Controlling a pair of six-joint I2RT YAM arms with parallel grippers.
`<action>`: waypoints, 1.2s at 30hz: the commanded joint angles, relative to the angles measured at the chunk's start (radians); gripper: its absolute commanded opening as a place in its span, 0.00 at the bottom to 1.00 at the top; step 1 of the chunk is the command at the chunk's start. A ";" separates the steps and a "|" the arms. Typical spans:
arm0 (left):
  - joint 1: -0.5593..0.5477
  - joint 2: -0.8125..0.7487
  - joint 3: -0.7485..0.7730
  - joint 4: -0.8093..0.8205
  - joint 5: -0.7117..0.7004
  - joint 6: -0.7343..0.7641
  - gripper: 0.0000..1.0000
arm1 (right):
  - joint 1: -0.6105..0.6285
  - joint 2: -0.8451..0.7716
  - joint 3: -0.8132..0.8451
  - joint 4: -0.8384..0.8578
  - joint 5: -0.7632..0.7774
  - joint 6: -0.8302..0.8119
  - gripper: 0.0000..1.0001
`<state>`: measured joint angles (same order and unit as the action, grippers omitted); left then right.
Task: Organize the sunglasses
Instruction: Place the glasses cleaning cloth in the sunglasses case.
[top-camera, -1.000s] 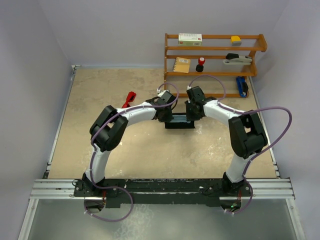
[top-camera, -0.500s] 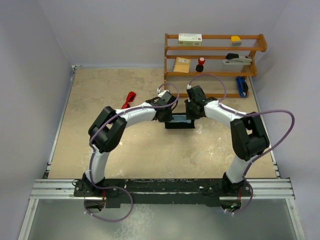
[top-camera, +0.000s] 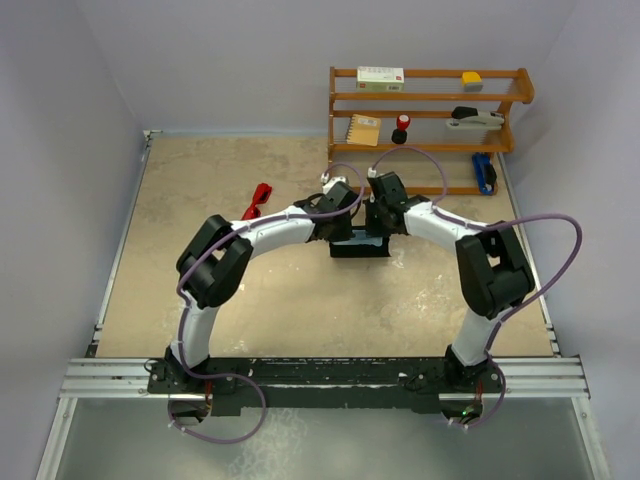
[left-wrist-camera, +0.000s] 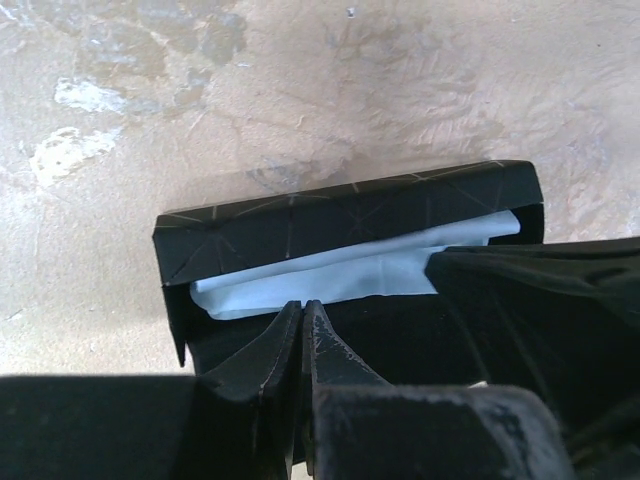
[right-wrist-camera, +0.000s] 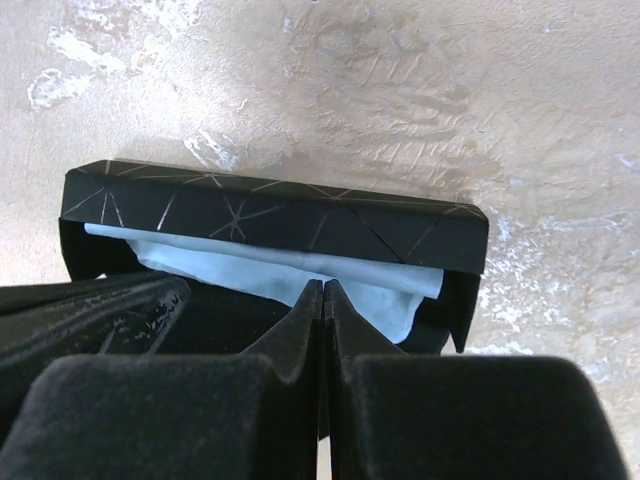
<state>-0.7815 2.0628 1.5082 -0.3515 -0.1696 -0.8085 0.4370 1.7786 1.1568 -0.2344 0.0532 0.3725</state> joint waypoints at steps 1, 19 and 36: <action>-0.005 -0.010 0.001 0.078 -0.003 -0.004 0.00 | 0.011 0.030 -0.001 0.049 -0.026 0.013 0.00; -0.004 0.051 -0.048 0.077 -0.102 -0.043 0.00 | 0.017 0.082 -0.041 0.077 0.013 -0.003 0.00; -0.004 0.028 -0.086 0.071 -0.119 -0.058 0.00 | 0.017 0.016 -0.072 0.004 0.149 -0.006 0.00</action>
<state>-0.7879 2.1017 1.4555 -0.2634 -0.2531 -0.8555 0.4538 1.8263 1.0996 -0.1337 0.0917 0.3767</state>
